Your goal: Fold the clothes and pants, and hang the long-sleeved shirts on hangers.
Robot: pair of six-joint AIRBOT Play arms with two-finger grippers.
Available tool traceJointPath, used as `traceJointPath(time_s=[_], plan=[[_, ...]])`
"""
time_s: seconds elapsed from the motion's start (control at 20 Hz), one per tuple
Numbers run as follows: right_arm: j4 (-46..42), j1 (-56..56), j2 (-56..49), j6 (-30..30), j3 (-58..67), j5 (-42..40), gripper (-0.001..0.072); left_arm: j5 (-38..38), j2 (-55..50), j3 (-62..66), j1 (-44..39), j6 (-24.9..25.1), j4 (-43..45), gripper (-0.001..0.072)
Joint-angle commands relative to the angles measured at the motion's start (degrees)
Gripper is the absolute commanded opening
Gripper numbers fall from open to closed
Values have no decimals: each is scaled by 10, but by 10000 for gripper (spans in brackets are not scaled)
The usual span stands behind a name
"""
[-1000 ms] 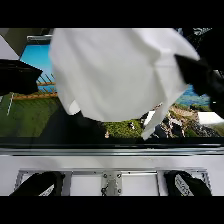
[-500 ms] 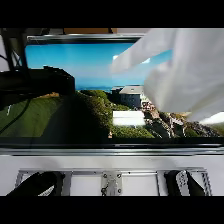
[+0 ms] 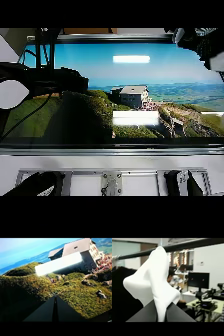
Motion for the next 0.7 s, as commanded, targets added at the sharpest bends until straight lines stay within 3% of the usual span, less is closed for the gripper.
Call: traceJointPath(time_s=[0.0, 0.5, 0.65], plan=[[-26, -7, -12, 8, 14, -90, 23, 2, -4, 0, 0, 2, 0, 19], [-53, -55, -33, 10, 14, -87, 24, -3, -4, 0, 0, 2, 0, 19], [-54, -73, -33, 48, 14, -83, 24, -4, -4, 0, 0, 2, -1, 19]])
